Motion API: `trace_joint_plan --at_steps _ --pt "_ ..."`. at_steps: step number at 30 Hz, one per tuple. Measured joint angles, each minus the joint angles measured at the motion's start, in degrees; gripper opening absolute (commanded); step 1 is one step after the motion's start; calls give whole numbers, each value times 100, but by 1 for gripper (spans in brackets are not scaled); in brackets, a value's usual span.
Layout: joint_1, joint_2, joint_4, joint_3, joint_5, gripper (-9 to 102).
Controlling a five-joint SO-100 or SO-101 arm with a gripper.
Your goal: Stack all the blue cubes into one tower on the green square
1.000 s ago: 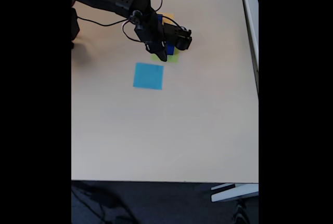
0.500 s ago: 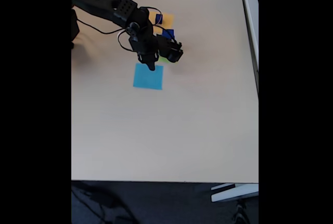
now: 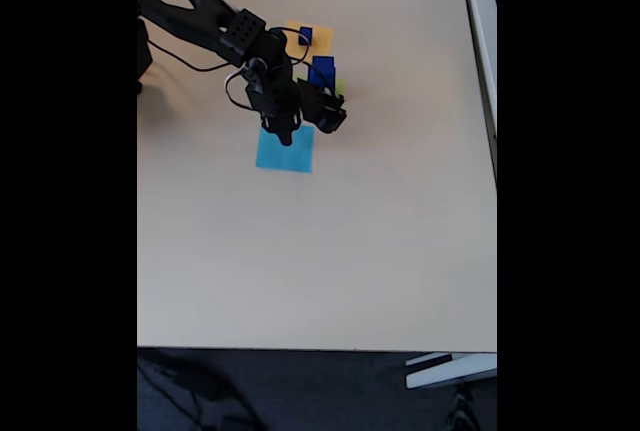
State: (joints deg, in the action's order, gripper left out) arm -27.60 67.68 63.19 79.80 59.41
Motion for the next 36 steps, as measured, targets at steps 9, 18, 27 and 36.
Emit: trace_joint_plan --at_steps 9,18,27,36 --pt "-35 -9 0 290 211 2" --pt "-141 -9 -70 316 220 5" --pt "-167 -9 -105 316 255 7" --pt "-158 -9 -237 316 255 9"
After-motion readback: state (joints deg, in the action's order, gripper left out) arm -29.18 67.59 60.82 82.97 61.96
